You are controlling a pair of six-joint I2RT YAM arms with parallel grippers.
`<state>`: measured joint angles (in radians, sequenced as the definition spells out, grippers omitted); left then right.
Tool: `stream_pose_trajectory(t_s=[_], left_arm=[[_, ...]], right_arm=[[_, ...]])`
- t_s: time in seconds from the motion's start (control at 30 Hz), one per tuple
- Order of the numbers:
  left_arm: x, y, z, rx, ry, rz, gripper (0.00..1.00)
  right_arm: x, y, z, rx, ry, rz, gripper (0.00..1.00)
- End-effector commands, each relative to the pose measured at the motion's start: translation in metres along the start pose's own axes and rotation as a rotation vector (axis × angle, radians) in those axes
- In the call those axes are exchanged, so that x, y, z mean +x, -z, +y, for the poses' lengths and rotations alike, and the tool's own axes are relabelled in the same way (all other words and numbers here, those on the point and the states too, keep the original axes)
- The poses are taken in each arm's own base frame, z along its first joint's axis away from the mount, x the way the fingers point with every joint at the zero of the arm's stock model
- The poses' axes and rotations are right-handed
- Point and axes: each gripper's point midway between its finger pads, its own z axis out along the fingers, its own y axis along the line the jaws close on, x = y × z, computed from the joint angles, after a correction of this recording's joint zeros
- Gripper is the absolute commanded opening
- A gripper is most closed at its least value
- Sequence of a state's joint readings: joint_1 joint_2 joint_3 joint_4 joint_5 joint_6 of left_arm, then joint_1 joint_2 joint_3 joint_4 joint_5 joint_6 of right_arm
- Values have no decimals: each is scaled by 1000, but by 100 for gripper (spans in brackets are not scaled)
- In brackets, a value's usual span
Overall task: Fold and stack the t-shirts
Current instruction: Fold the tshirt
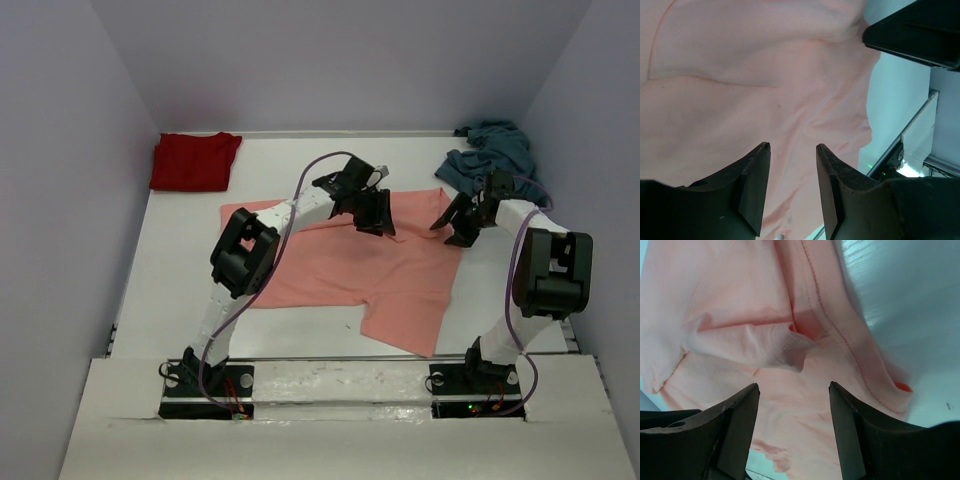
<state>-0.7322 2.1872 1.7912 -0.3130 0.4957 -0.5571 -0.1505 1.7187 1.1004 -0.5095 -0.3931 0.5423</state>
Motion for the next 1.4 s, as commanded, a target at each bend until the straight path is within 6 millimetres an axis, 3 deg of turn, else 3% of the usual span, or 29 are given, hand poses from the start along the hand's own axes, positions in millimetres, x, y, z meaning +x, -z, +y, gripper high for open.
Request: stream_pose_trajectory(t_s=[0.0, 0.33, 0.9, 1.37], left_arm=[[8, -12, 4, 2, -2, 38, 51], [18, -36, 17, -25, 3, 69, 51], [-14, -45, 5, -3, -26, -14, 50], [-16, -67, 18, -36, -29, -2, 49]], right_arm=[[-24, 5, 9, -23, 39, -77, 63], [-26, 6, 8, -30, 33, -79, 63], [-27, 3, 11, -45, 33, -65, 63], [-27, 2, 13, -52, 31, -59, 63]])
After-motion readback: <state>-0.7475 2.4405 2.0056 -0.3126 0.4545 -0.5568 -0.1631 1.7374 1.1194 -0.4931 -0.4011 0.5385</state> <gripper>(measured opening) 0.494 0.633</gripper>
